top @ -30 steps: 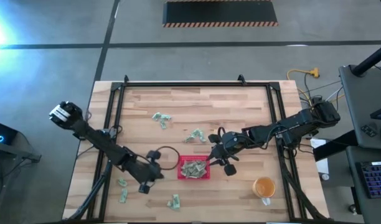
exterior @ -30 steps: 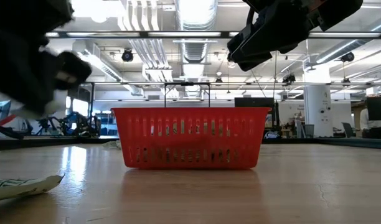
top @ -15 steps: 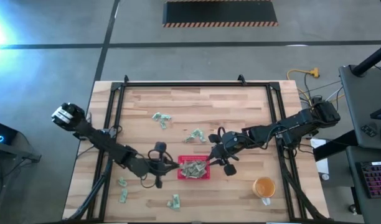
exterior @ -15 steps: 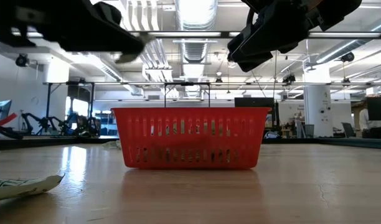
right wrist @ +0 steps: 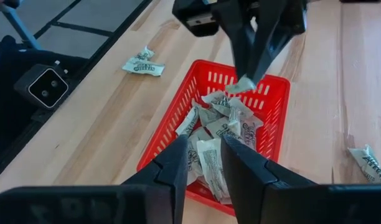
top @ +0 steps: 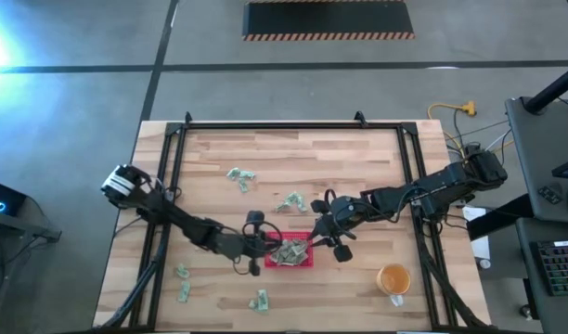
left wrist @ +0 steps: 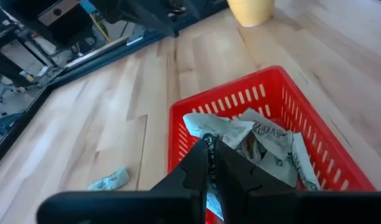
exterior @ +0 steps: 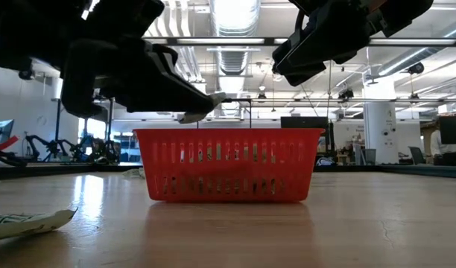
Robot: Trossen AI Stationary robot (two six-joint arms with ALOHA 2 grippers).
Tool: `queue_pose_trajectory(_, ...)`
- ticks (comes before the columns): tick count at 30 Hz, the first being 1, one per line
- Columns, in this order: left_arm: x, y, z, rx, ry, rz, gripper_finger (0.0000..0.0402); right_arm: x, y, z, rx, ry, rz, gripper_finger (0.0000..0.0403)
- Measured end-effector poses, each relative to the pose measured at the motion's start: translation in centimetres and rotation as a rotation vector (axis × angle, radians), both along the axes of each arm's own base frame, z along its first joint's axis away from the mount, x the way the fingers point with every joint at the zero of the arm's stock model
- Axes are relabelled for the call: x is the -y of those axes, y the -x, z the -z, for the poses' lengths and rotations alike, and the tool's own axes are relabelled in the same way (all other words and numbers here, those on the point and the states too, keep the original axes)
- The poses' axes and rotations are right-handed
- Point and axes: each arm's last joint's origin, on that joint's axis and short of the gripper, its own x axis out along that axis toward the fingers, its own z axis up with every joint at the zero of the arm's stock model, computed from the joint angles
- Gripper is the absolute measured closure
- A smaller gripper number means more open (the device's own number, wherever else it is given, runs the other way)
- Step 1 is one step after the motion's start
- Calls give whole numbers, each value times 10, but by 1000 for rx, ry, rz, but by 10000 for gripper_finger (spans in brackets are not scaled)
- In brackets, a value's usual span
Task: Pick and place Stevia / Truvia into bins
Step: Put the white stevia packet into the red bin
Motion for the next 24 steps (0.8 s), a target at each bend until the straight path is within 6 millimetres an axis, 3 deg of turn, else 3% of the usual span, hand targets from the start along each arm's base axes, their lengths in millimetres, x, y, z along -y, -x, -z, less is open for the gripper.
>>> queue_pose_trajectory(11,2,-1,-1,-26,20,74,388,0,0,0,-1,4,-3,329)
queue_pose_trajectory(19,2,0,1,-57,13,87,301,0,0,0,6,21,-14,325)
queue_pose_trajectory(24,-2,6,-5,-96,-9,62,262,3,0,2,33,146,43,325)
